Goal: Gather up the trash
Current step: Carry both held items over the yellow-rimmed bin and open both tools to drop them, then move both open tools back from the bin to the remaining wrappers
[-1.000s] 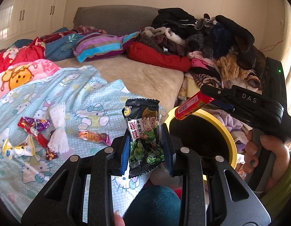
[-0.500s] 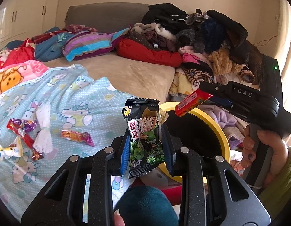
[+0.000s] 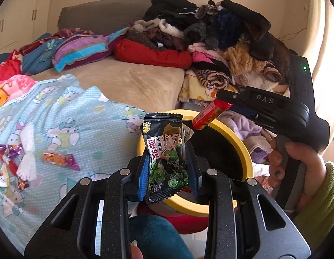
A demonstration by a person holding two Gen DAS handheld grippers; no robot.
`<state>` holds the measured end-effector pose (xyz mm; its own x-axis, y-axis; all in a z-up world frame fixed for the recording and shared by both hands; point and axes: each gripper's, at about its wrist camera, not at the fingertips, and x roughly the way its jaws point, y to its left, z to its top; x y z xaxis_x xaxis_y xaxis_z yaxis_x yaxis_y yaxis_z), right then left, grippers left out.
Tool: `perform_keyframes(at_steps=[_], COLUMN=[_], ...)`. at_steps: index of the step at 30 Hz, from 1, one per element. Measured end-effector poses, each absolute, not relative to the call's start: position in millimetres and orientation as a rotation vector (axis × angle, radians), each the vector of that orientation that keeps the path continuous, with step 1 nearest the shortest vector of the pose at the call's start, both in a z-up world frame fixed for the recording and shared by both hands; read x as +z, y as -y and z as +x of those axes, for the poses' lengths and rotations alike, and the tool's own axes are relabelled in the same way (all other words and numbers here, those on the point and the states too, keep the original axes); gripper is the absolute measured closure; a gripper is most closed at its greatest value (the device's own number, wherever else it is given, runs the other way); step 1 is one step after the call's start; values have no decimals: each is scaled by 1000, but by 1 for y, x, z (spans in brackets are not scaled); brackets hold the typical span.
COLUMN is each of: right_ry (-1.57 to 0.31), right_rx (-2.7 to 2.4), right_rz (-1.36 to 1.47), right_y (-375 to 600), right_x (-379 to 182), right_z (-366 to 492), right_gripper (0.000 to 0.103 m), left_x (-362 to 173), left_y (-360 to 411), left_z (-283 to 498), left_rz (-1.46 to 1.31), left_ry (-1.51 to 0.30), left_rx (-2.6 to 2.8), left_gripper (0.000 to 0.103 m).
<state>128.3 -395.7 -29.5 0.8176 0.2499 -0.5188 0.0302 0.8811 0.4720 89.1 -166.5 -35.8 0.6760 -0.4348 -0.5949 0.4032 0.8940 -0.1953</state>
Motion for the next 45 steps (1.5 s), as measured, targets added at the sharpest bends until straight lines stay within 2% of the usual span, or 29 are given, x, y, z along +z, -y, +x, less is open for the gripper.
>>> perform_keyframes(at_steps=[31,33,35,36,38,39,45], right_ry=[-662,-671,-675,-676,-682,-684,-686], right_rx=[31,37,29,26,19,16,6], right_rz=[573,588,600,602,601,598,575], right_y=[442,445,448,449,449,448,443], right_x=[-64,-67,-70,-72,-74,-74,-73], right_z=[130,132,132,132,133,134,134], right_gripper=[69,67,50,46,42,42,36], left_x=[-74,-76,-78,-78,-78,-78,-69], left_y=[228,225,221,218,212,208,191], left_z=[124,127,129,130,131,132,130], left_rz=[17,10,-9,-22,-32,-45,-80], left_ry=[-785,-782,-784,-785,-783,-786,-767], left_rx=[-547,-530,-515,-505,-483,-473,-434], left_gripper=[78,73,49,43,15,11,11])
